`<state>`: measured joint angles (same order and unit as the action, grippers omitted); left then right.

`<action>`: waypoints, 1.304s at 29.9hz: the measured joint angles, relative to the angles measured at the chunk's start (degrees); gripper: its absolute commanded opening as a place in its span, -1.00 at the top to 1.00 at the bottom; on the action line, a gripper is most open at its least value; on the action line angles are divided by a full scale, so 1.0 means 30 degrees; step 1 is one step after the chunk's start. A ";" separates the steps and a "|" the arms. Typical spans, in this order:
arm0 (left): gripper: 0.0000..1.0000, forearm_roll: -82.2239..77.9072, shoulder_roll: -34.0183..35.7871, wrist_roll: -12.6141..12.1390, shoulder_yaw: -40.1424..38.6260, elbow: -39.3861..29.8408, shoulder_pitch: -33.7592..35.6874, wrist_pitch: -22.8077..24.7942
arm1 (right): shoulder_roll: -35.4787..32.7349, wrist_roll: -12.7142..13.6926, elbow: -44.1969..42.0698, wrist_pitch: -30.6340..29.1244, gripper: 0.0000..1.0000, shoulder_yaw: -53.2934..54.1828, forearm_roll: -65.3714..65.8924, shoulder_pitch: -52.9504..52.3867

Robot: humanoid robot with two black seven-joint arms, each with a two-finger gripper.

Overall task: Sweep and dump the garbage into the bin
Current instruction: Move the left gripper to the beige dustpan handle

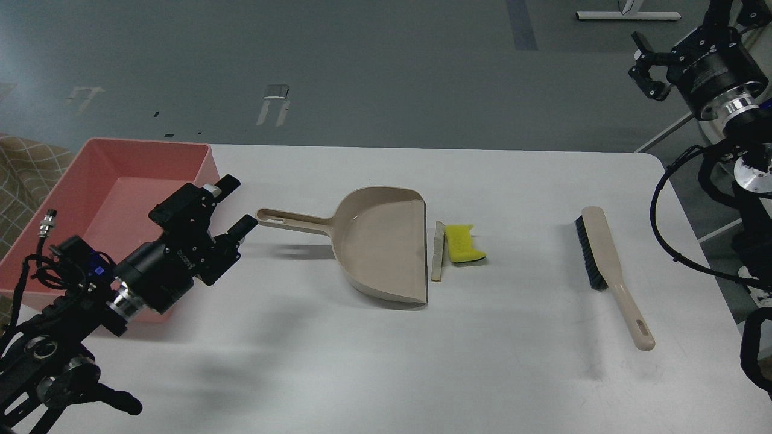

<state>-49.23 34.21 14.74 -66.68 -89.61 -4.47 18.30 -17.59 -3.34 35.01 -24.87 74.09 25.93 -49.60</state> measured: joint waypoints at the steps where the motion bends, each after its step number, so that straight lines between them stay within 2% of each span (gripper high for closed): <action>1: -0.70 -0.0014 -0.0101 -0.0145 0.0366 0.0388 0.0410 -0.0205 | -0.0020 0.0000 0.0000 0.0000 -1.00 0.0001 0.0000 0.0019; 7: -0.68 -0.1331 -0.0258 -0.0394 0.3689 0.1311 0.1663 -0.3673 | -0.0078 0.0000 -0.0006 0.0000 -1.00 0.0002 0.0000 0.0196; 10: -0.68 -0.1628 -0.0291 -0.0440 0.4504 0.1326 0.1778 -0.4325 | -0.0079 0.0000 -0.0007 0.0000 -1.00 0.0017 0.0000 0.0212; 12: -0.68 -0.1621 -0.0327 -0.0800 0.4634 0.1373 0.1786 -0.4512 | -0.0081 0.0000 -0.0010 0.0000 -1.00 0.0028 -0.0001 0.0214; 14: -0.68 -0.1530 -0.0511 -0.1703 0.4593 0.1565 0.1801 -0.4727 | -0.0086 0.0000 -0.0012 0.0000 -1.00 0.0030 0.0000 0.0217; 18: -0.71 -0.1231 -0.1914 -0.4356 0.4327 0.1912 0.1871 -0.6203 | -0.0087 0.0000 -0.0012 0.0000 -1.00 0.0030 0.0000 0.0261; 20: -0.77 -0.0762 -0.2441 -0.4833 0.4139 0.2016 0.1871 -0.7010 | -0.0087 0.0000 -0.0012 0.0000 -1.00 0.0042 0.0000 0.0290; 25: -0.93 -0.0076 -0.2828 -0.4942 0.3965 0.2501 0.1954 -0.7409 | -0.0139 0.0000 -0.0012 0.0000 -1.00 0.0056 0.0000 0.0308; 30: -0.96 0.0009 -0.3060 -0.4893 0.3895 0.2684 0.2089 -0.7435 | -0.0172 0.0000 -0.0012 0.0000 -1.00 0.0034 0.0000 0.0353; 36: -0.95 0.0119 -0.3317 -0.4099 0.3829 0.2995 0.2463 -0.7471 | -0.0171 0.0000 -0.0012 -0.0001 -1.00 0.0034 0.0000 0.0361; 39: -0.94 0.0123 -0.3344 -0.3970 0.3830 0.3294 0.2969 -0.7476 | -0.0137 0.0000 -0.0007 0.0000 -1.00 0.0034 0.0000 0.0362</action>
<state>-48.86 24.18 2.83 -55.19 -79.73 4.43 -4.13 -18.01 -3.34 34.99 -24.87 74.19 25.93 -48.51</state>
